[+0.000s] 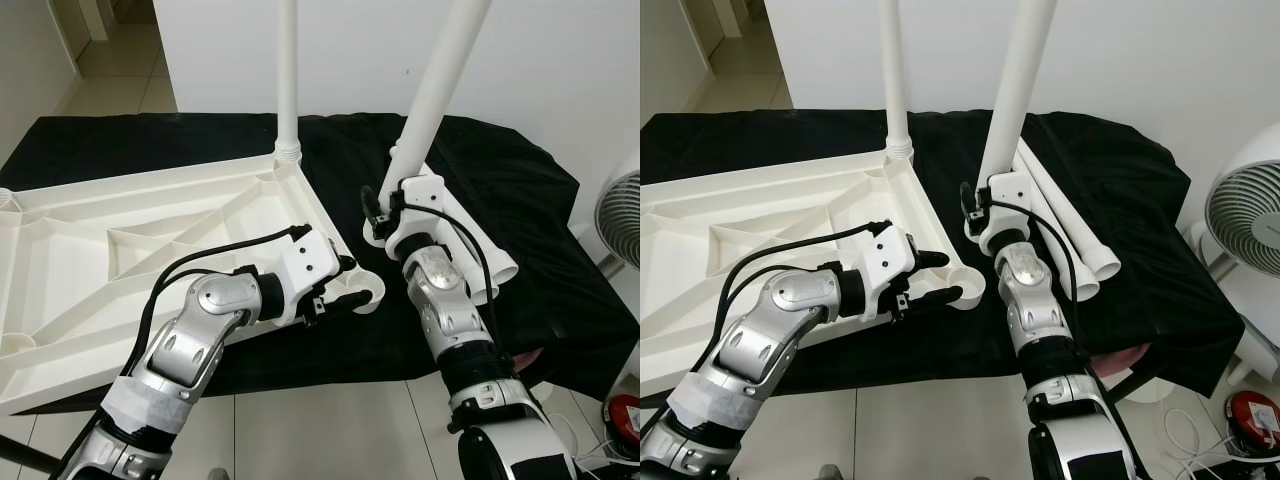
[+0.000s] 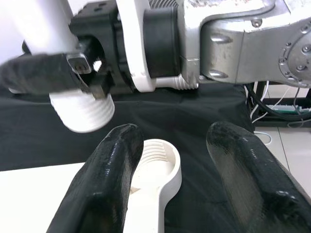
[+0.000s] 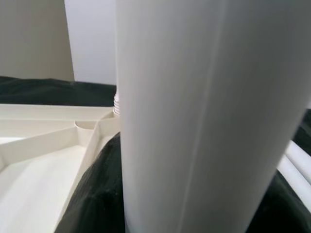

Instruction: Building children table

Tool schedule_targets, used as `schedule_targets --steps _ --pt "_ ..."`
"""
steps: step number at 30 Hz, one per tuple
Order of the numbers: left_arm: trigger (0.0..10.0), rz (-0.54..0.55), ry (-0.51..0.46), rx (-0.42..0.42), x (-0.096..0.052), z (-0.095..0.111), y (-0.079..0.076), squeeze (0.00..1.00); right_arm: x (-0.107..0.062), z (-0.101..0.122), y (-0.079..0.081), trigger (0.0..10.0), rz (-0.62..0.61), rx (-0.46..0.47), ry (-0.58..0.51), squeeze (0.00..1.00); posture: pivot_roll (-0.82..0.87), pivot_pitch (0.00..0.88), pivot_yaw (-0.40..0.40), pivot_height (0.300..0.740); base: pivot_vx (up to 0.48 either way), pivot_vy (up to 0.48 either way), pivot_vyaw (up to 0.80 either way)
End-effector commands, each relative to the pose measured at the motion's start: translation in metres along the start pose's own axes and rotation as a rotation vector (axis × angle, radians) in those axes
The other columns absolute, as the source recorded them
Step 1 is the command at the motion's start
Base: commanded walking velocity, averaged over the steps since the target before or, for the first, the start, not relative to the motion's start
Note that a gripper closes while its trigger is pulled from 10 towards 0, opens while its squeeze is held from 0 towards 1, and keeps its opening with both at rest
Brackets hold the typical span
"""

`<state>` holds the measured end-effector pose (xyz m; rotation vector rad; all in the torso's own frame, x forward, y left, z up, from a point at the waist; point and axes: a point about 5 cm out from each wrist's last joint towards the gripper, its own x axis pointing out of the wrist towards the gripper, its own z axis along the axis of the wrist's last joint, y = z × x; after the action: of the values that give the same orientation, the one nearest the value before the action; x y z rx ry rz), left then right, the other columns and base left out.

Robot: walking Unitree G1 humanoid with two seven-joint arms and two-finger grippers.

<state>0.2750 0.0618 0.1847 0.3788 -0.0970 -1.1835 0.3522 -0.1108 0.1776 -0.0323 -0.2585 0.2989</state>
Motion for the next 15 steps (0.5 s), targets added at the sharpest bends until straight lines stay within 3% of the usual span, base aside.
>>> schedule_targets --steps 1,7,15 --pt "10.0 0.093 -0.011 0.005 -0.002 -0.001 0.003 0.0 -0.002 0.003 0.004 10.0 0.027 0.004 -0.027 0.0 -0.02 0.0 -0.058 0.74 0.0 0.0 0.0" --pt "10.0 0.077 0.004 -0.029 -0.007 -0.009 0.001 0.0 -0.013 0.003 0.014 10.0 0.089 0.033 -0.047 0.0 -0.03 0.0 -0.059 0.74 0.0 0.0 0.0" --pt "10.0 0.041 0.014 -0.088 -0.024 -0.02 -0.001 0.0 -0.026 -0.004 0.011 10.0 0.121 0.029 -0.014 0.0 -0.03 0.0 -0.061 0.74 0.0 0.0 0.0"
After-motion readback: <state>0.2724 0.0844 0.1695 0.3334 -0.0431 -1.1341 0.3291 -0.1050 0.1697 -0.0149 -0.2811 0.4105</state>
